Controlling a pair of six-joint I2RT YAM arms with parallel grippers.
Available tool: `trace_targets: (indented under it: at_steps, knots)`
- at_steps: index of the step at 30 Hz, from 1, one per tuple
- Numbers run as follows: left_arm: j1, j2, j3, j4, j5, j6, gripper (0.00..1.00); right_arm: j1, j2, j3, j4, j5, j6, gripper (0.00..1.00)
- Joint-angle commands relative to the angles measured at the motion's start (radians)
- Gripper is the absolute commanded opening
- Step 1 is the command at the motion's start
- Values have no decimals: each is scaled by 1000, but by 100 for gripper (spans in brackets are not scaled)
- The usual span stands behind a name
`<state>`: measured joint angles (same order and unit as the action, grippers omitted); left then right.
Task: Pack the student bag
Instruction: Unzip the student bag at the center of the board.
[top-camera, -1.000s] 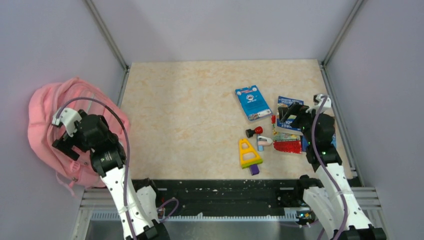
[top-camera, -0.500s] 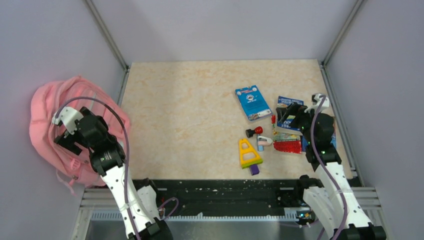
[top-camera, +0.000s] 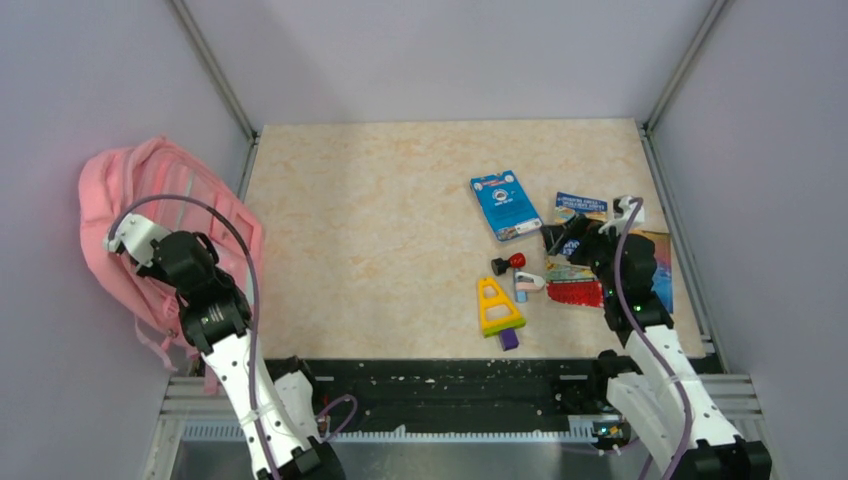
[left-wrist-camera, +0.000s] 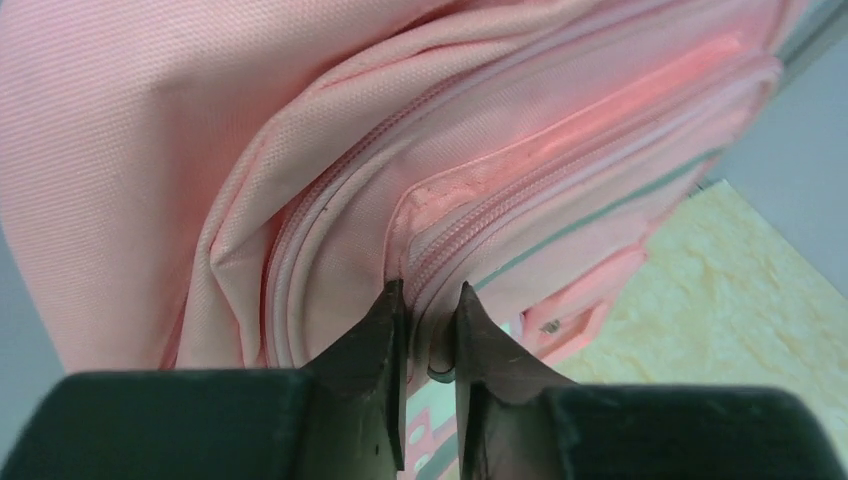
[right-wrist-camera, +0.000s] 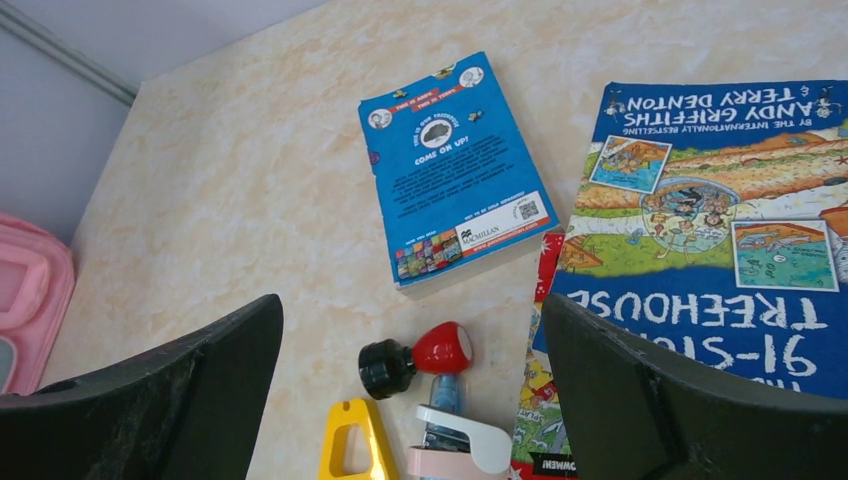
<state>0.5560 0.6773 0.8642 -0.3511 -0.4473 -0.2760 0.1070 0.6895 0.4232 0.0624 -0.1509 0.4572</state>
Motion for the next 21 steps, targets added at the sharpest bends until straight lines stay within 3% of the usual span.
trace_targets:
  at_steps: [1,2,13,21]
  knots:
    - [-48,-15,8,-51,155,5,7,26,25,24,50,28,-15,98]
    - [-65,-25,0,-44,164,15,0,26,33,29,43,36,-24,98]
    - [-208,-66,-19,11,429,76,0,27,119,66,8,42,-63,95]
    - [-338,-95,-40,52,578,124,0,26,68,50,14,58,-85,95]
